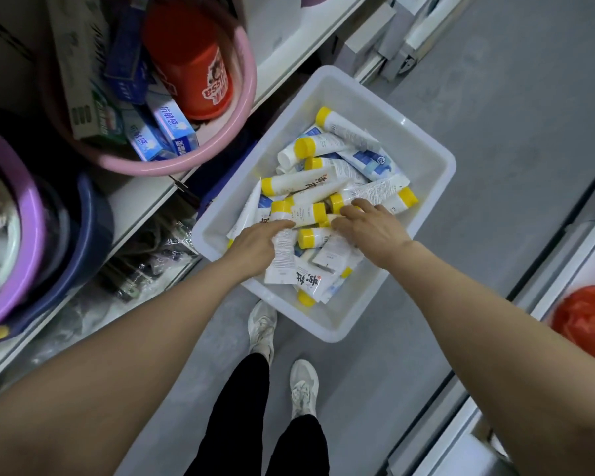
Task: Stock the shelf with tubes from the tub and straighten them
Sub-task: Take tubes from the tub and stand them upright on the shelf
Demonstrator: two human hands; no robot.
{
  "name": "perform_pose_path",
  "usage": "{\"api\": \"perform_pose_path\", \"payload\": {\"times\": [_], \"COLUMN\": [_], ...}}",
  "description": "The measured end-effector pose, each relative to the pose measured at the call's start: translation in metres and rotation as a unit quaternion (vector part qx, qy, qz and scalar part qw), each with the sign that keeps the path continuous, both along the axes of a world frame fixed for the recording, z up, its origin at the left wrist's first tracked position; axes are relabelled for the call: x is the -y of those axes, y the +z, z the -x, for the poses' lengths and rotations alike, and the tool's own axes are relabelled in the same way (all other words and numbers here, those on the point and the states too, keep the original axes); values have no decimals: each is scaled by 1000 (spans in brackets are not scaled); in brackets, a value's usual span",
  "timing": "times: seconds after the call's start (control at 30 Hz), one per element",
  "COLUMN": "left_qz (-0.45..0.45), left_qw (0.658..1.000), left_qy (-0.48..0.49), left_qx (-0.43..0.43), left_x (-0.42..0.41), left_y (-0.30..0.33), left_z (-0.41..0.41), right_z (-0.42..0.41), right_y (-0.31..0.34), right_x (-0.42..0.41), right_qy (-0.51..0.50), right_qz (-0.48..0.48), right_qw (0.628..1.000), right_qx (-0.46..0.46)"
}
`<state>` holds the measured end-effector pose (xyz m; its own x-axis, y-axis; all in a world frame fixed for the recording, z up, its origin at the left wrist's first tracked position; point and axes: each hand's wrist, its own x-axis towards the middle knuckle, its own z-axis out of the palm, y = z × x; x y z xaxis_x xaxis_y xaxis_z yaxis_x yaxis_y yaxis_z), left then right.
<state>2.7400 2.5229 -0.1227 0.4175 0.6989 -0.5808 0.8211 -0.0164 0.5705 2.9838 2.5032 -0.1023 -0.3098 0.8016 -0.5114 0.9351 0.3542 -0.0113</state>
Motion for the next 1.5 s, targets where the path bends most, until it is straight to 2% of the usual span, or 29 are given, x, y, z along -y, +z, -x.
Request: {"api": "perform_pose_path", "payload": {"times": [0.07,0.13,0.23,0.33,0.47,0.53,0.67,0.83,1.07,1.23,1.5], "left_qz": [34,20,-84,-184,-313,-298,-182,-155,-211,-296,-384], "left_qw": [999,997,989,976,935,940,971,985,973,938,878], "left_qy": [-22,-70,-113,-88,-126,-130,-74,31,91,174,286], "left_qx": [29,12,-49,-79,-113,-106,-132,-64,15,40,5], "left_x": [2,4,9,8,3,3,14,29,73,117,191], "left_y": [1,1,-4,-6,-7,2,40,113,217,294,382], "left_z": [3,3,-3,-15,-22,-23,-31,-28,5,51,160], "right_z": [-5,-8,-11,-12,-9,-8,-8,-5,21,67,192], "right_y": [-2,-1,2,5,13,23,52,110,212,282,364], "right_x": [4,8,12,14,21,26,35,45,60,70,93], "right_qy": [-53,-116,-210,-262,-312,-333,-354,-307,-239,-151,-8], "right_qz": [7,-1,-27,-41,-38,-40,-64,-93,-138,-200,-247], "right_qw": [998,990,966,947,923,913,897,905,917,915,903], "right_qx": [-40,-84,-148,-180,-221,-235,-256,-279,-289,-317,-351]}}
